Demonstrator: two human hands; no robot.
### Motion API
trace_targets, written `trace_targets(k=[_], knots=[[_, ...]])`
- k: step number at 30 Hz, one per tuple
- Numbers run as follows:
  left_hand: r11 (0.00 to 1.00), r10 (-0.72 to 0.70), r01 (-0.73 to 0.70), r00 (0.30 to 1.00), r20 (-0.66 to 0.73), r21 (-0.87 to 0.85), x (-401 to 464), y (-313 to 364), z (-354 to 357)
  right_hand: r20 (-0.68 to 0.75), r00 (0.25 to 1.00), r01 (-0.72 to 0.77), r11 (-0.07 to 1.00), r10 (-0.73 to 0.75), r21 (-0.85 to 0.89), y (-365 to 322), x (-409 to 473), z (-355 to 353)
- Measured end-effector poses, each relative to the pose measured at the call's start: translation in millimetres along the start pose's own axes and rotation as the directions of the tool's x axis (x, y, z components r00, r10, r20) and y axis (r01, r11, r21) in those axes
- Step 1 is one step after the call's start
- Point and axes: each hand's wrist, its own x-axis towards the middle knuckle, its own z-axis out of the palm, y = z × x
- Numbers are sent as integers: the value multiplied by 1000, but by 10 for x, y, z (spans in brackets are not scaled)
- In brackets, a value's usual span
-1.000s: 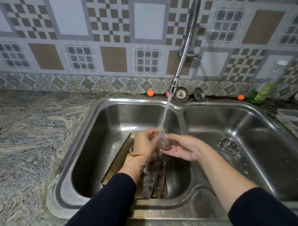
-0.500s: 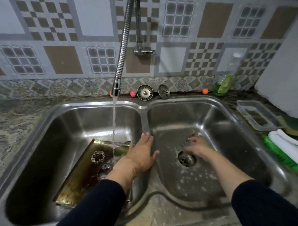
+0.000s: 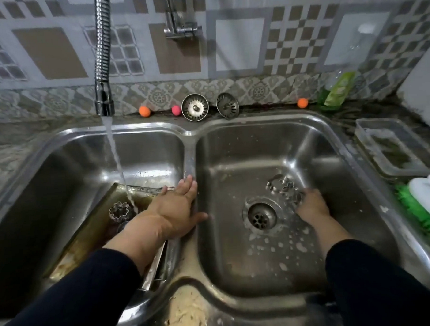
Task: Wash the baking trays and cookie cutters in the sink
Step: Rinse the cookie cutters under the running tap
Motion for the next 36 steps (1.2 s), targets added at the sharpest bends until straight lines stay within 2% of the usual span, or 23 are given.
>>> trace_targets(k=[4, 10, 13, 16, 18, 22, 25, 27, 29, 31, 34, 36], knots=[[1000, 1, -1, 1000, -2, -15, 2, 9, -12, 28, 999, 22, 999, -21, -43, -52, -117, -119], [994, 61, -66, 996, -61, -82, -27, -51, -22, 122, 964, 245, 966, -234, -84, -527, -589, -410], [964, 118, -158, 974, -192, -212, -119, -176, 46, 189, 906, 400, 911, -378, -99, -1006, -990, -507], [905, 58, -192, 940, -337, -379, -287, -404, 202, 175, 822, 561, 823, -542, -86, -1532, -1424, -467], [903, 19, -140, 958, -287, -406, -353, -614, 359, 172, 770, 631, 772, -614, -71, -1847, -1708, -339], [848, -119, 63, 990, -74, -527, -454, -1119, 622, 194, 644, 764, 634, -740, -119, -2352, -2114, 167], [873, -204, 172, 979, -21, -457, -507, -1442, 791, 355, 560, 818, 567, -748, -95, -2621, -2298, 667], [879, -206, 222, 975, 83, -422, -536, -1575, 893, 450, 518, 847, 511, -727, -150, -2750, -2341, 999], [895, -186, 237, 968, 168, -378, -529, -1668, 971, 484, 510, 857, 471, -711, -211, -2831, -2318, 1271], [909, -167, 235, 962, 214, -345, -484, -1734, 1011, 498, 536, 838, 501, -681, -217, -2867, -2283, 1430], [885, -149, 217, 970, 190, -413, -466, -1754, 955, 490, 589, 783, 603, -642, -152, -2882, -2249, 1483], [797, -169, 216, 976, 136, -564, -450, -1743, 920, 426, 677, 681, 731, -600, -53, -2883, -2222, 1427]])
